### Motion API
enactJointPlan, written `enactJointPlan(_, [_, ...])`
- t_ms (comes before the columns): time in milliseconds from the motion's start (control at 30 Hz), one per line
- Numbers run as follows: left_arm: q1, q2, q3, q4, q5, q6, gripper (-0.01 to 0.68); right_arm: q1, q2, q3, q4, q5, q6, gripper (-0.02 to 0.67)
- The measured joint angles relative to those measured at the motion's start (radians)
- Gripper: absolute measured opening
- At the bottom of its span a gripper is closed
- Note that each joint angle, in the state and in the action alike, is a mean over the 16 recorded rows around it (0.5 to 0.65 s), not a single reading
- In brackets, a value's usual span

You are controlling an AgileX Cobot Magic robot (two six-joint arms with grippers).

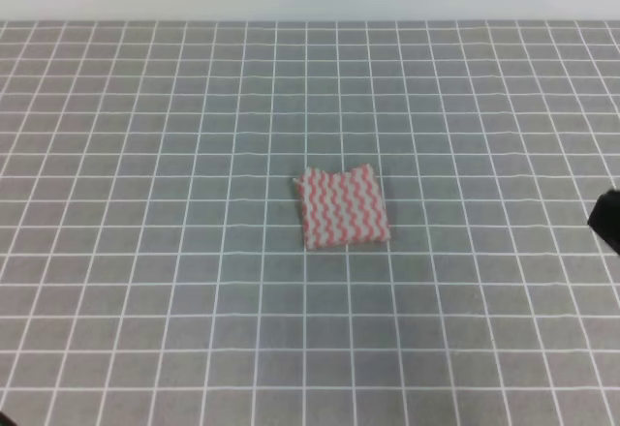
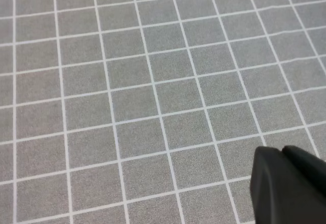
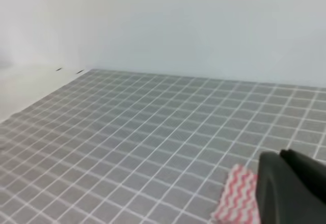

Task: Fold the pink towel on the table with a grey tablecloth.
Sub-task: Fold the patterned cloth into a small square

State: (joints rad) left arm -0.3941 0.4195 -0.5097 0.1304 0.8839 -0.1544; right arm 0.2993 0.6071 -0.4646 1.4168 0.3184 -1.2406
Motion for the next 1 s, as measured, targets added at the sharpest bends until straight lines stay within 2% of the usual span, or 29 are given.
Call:
enactJointPlan(200, [0.000, -0.001, 0.000, 0.001, 0.001, 0.000, 0.000, -0.012, -0.063, 0.065, -0.052, -0.134, -0.048, -0.018])
enactJointPlan(433, [0.000, 0.000, 0.000, 0.003, 0.001, 0.000, 0.000, -0.078, -0.248, 0.211, -0.097, -0.298, -0.128, -0.018])
enactJointPlan(700, [0.000, -0.004, 0.001, 0.002, 0.002, 0.000, 0.000, -0.156, -0.439, 0.363, -0.118, -0.365, -0.149, -0.018])
enactJointPlan(800, [0.000, -0.003, 0.001, 0.003, 0.001, 0.000, 0.000, -0.168, -0.469, 0.401, -0.250, -0.370, 0.014, -0.018])
enactJointPlan(1000, [0.000, -0.005, 0.001, 0.004, 0.002, 0.000, 0.000, -0.179, -0.521, 0.450, -0.723, -0.268, 0.566, -0.018])
